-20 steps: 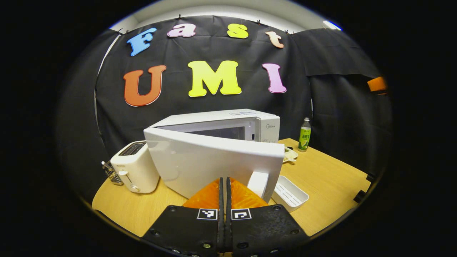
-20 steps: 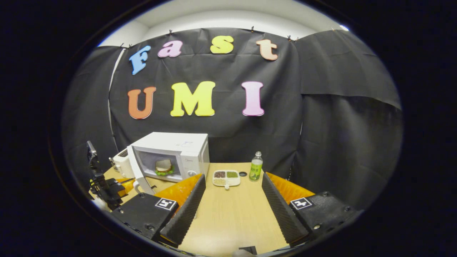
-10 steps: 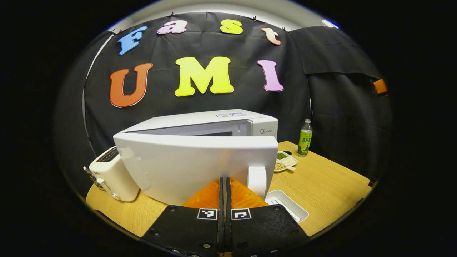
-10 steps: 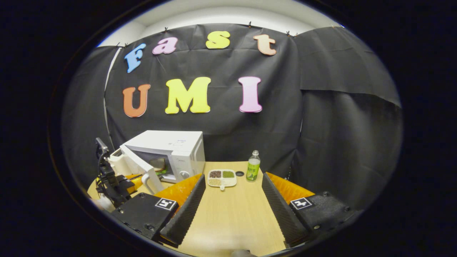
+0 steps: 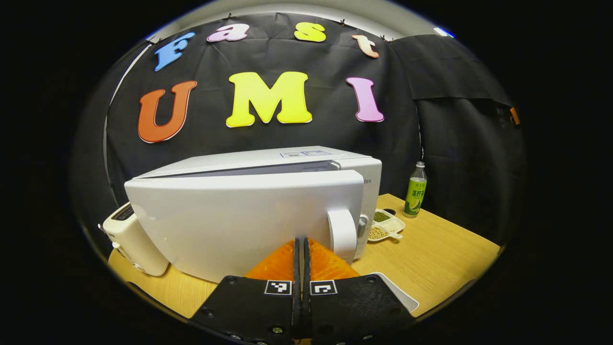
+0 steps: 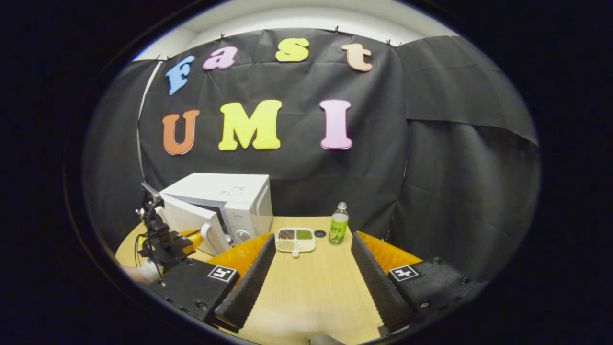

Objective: Open the microwave oven with the left hand, put the food in, and close the microwave oven.

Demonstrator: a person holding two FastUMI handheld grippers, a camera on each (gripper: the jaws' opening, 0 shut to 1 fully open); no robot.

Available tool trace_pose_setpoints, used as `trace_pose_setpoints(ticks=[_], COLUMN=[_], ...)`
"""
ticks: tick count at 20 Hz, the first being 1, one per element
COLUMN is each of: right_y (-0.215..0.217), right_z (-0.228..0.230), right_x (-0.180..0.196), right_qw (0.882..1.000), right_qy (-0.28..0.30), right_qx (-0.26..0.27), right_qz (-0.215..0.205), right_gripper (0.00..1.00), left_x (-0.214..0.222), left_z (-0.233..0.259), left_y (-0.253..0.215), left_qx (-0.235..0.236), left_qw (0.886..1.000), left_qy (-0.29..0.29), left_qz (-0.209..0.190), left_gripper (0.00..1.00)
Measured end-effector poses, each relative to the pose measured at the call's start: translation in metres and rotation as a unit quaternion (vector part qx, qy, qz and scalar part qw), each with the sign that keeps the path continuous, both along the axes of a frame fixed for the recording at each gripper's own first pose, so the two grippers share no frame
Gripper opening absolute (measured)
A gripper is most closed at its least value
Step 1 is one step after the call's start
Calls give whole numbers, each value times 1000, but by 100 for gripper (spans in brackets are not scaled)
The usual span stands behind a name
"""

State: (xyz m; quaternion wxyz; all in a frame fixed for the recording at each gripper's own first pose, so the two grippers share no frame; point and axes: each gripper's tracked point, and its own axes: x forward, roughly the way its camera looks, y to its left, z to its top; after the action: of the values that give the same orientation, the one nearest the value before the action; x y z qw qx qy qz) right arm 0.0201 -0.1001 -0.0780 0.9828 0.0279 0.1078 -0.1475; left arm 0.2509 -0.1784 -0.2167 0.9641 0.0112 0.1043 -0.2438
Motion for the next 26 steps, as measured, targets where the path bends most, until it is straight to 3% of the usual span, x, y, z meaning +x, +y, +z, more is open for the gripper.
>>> trace_pose_setpoints(ticks=[4, 5, 6, 16, 17, 18, 19, 26], right_y=[-7, -8, -9, -12, -11, -10, -9, 3], right_z=[0, 0, -1, -7, -6, -7, -6, -5], right_x=[5, 6, 7, 22, 23, 25, 25, 35], right_qw=[1000, 1000, 1000, 1000, 1000, 1000, 1000, 1000], right_qy=[4, 6, 7, 11, 11, 11, 11, 9], right_qx=[-1, -1, 0, 5, 6, 6, 6, 8], right_qz=[-1, -2, -2, 4, 6, 7, 8, 28], right_gripper=[92, 100, 92, 92, 92, 100, 92, 92], left_x=[16, 20, 23, 34, 34, 34, 33, 43], left_z=[1, 2, 2, 3, 2, 3, 2, 3], left_y=[-9, -11, -12, -16, -16, -16, -16, -18], left_qx=[4, 8, 10, 8, 8, 9, 8, 7], left_qw=[1000, 1000, 1000, 1000, 1000, 1000, 1000, 999], left_qy=[-3, -6, -8, -8, -8, -8, -9, 8], left_qz=[5, 4, 5, 12, 13, 14, 15, 36], left_gripper=[0, 0, 0, 0, 9, 0, 0, 0])
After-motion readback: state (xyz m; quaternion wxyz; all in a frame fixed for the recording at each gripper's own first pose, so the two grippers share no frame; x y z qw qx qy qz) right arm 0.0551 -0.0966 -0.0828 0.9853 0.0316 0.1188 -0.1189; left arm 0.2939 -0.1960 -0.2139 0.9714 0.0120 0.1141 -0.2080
